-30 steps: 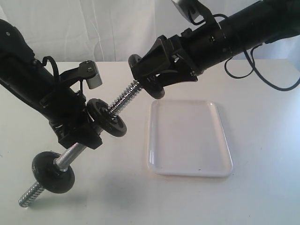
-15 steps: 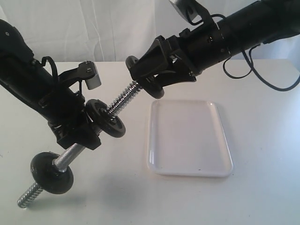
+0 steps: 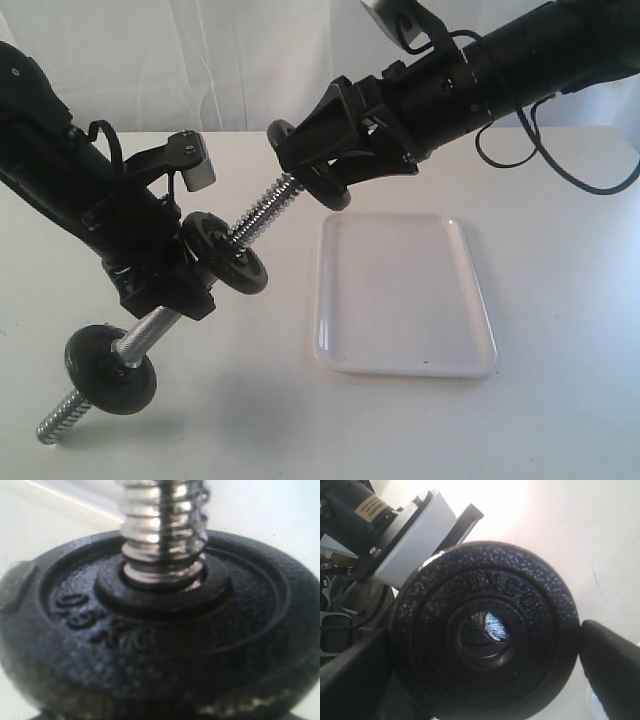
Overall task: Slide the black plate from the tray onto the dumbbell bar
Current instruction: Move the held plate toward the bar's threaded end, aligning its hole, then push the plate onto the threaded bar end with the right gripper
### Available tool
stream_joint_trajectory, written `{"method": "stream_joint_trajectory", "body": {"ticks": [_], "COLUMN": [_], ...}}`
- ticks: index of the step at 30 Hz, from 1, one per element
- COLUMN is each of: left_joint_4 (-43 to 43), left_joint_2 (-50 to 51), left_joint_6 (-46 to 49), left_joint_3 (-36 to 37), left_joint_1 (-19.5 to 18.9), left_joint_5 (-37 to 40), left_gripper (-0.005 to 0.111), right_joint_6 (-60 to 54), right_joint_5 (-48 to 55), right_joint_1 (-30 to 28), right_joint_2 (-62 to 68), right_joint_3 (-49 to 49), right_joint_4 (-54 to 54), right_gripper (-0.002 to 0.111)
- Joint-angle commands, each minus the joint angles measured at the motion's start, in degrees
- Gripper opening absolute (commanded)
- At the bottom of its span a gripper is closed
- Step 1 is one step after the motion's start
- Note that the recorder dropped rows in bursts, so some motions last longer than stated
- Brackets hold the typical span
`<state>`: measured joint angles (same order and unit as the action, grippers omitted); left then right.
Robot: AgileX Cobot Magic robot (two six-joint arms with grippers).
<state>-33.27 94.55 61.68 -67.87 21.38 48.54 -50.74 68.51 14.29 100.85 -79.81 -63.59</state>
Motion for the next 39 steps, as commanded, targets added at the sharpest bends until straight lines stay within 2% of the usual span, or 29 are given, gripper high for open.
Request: {"method": "stream_joint_trajectory", "body": {"ticks": [1,23,39], "left_joint_4": [-14.21,-16.16,-18.16], "left_joint_2": [-3.22,-3.22,-3.22], "left_joint_6": [0.18,1.76,3.03], "left_joint_3": [-1.84,-1.84,-1.84], "left_joint_1": [-0.02,-0.02,-0.02], "left_joint_5": [2.98,3.68,3.77], "left_gripper": [0.0,0.0,0.0], "right_joint_6": [-0.64,-3.06,-3.06], "right_joint_5": [1.45,1.45,1.45], "right_joint_1": [0.49,0.6,4.21], "right_joint_2": [-0.76,3.71,4.97], "right_joint_3": [-0.75,-0.75,-0.75], "right_joint_4": [-3.78,-7.76,-6.45], "right_gripper": [0.0,0.0,0.0]}}
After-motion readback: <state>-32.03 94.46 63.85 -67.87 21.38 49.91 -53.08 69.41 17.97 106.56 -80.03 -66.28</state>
